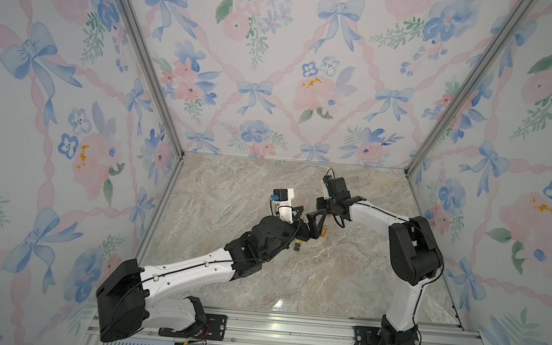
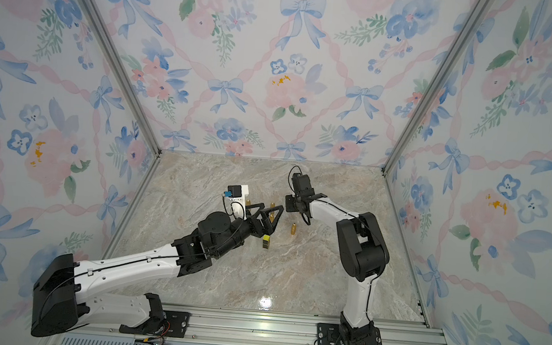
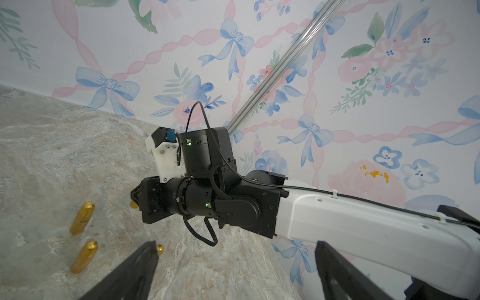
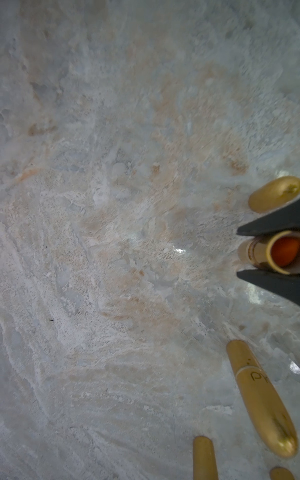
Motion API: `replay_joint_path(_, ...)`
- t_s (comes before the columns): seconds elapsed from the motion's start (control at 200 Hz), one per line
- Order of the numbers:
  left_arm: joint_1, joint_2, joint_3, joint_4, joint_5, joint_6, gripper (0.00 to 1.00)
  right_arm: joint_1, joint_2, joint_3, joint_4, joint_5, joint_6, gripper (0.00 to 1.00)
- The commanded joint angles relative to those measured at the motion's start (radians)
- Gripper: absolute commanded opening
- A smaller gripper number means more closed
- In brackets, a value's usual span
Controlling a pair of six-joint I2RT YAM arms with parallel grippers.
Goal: Open the lipstick cap
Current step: Place the lipstick at the center of the board.
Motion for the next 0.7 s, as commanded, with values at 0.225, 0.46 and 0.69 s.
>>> replay_joint_path(0.225, -0.008, -0.001, 0.028, -0.014, -0.011, 0.010, 0.98, 0.013, 0.039, -0.036, 0.042, 0.054, -0.019, 0.11)
replay_joint_path(0.46, -0.012, -0.006, 0.029, -0.015, -0.027, 0.018, 0.98, 0.023, 0.039, -0.056, 0.059, 0.073, -0.026, 0.14)
replay_joint_path(0.69, -0.011, -0.011, 0.034, -0.014, -0.025, 0.023, 0.98, 0.029, 0.042, -0.048, 0.052, 0.076, -0.026, 0.19)
